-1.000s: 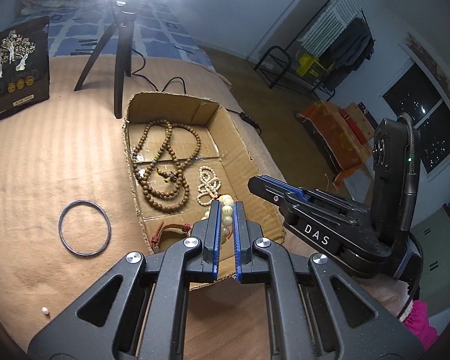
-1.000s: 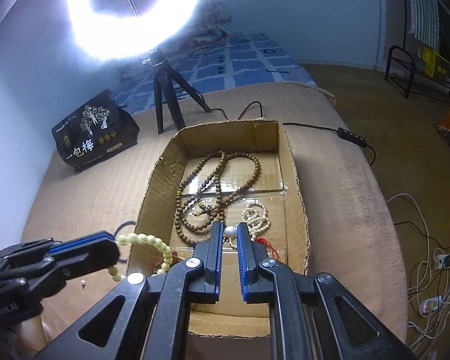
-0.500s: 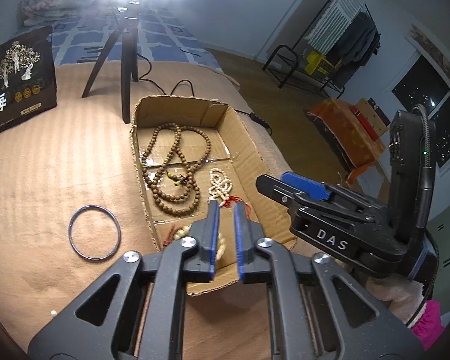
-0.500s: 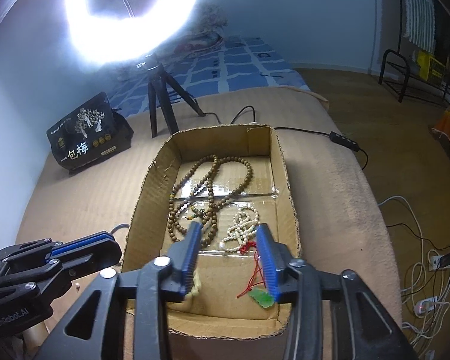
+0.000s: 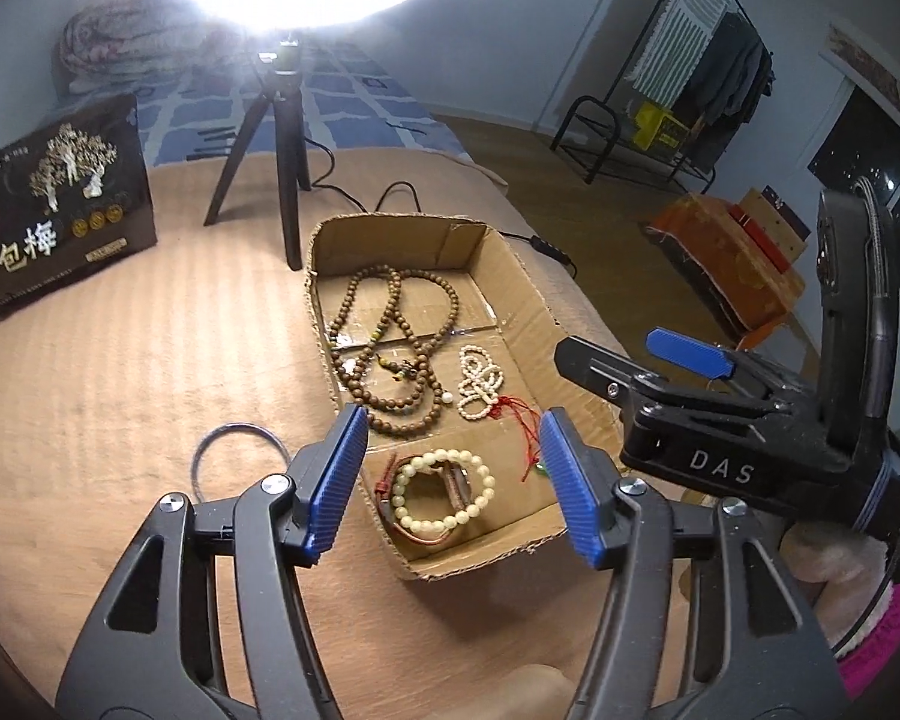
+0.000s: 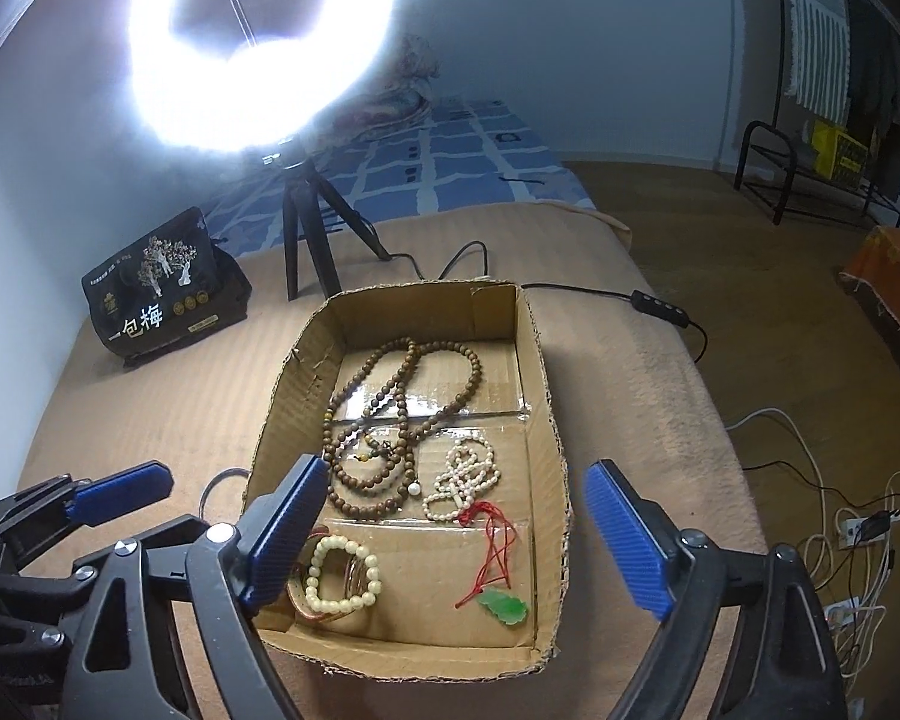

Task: Organize jewelry
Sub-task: 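Withdraw both open tools toward the dark bangle and remaining white pearl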

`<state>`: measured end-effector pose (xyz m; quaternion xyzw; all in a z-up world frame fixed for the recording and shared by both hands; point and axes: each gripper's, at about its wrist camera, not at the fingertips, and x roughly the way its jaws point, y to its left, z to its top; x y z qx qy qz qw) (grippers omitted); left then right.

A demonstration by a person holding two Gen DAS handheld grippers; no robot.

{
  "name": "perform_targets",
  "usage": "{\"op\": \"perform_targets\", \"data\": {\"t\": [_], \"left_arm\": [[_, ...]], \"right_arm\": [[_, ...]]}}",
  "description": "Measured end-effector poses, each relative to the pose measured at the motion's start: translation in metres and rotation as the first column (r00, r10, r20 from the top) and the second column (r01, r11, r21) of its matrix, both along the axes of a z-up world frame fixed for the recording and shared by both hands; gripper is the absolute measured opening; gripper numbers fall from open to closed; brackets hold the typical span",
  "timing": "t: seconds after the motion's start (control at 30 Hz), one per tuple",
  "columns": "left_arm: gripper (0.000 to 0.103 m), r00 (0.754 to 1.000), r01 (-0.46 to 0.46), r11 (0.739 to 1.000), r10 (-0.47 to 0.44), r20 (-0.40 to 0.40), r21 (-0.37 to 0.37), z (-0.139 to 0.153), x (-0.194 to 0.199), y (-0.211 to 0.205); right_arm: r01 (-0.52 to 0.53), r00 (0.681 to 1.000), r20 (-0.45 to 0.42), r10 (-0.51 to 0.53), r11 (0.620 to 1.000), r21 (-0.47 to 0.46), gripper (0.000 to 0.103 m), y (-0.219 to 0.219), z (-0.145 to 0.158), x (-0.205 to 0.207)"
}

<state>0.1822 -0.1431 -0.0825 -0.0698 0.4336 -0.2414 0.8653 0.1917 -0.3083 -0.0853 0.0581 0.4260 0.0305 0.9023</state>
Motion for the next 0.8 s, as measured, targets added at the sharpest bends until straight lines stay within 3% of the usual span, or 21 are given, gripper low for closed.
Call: {"op": "perform_targets", "data": {"t": [0.2, 0.43, 0.8], "left_arm": [[0.065, 0.999, -0.007, 0.999, 0.005, 0.051, 0.043, 0.009, -0.014, 0.006], [0.065, 0.994, -0.006, 0.996, -0.003, 0.109, 0.084, 0.02, -0.034, 0.017], [0.065, 0.99, -0.01, 0.995, -0.004, 0.138, 0.1, 0.025, -0.057, 0.053]], "right_arm": [[-0.003, 0.999, 0.034, 0.003, 1.0, -0.001, 0.097, 0.003, 0.01, -0.006], [-0.012, 0.998, 0.069, 0.012, 1.0, 0.006, 0.097, 0.01, 0.023, -0.013], [-0.024, 0.992, 0.124, 0.019, 0.999, 0.037, 0.103, 0.032, 0.038, -0.023]]}}
